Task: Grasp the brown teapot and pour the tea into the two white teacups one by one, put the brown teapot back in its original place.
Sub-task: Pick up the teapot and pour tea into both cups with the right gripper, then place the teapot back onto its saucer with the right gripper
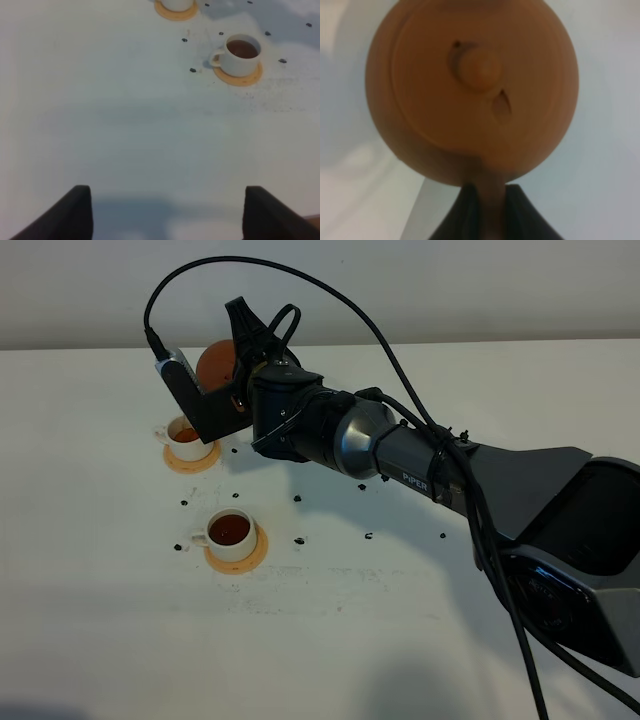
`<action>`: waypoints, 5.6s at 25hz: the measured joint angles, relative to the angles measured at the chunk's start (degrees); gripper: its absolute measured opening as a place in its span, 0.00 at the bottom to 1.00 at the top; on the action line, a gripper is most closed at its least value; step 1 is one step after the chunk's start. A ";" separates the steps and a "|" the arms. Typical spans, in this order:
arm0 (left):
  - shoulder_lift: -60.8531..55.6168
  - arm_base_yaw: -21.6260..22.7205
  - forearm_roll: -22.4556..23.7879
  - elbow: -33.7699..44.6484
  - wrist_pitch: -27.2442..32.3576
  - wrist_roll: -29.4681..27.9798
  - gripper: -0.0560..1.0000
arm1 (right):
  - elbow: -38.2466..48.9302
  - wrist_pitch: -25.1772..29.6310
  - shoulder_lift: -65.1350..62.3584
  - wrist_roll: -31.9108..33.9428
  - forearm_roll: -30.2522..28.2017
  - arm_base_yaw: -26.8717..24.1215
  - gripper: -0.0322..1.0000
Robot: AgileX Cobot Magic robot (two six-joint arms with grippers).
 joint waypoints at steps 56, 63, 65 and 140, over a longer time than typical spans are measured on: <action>0.00 0.00 0.00 0.00 0.00 0.05 0.62 | 0.00 -3.33 1.77 -1.57 -9.04 0.00 0.13; 0.00 0.00 0.00 0.00 0.00 0.05 0.62 | 0.00 -3.44 1.77 -1.57 -9.85 0.00 0.13; 0.00 0.00 0.00 0.00 0.00 0.05 0.62 | 0.00 -3.44 1.77 -1.57 -9.91 0.00 0.13; 0.00 0.00 0.00 0.00 0.00 0.05 0.62 | -0.37 11.12 0.47 15.26 68.91 -9.68 0.13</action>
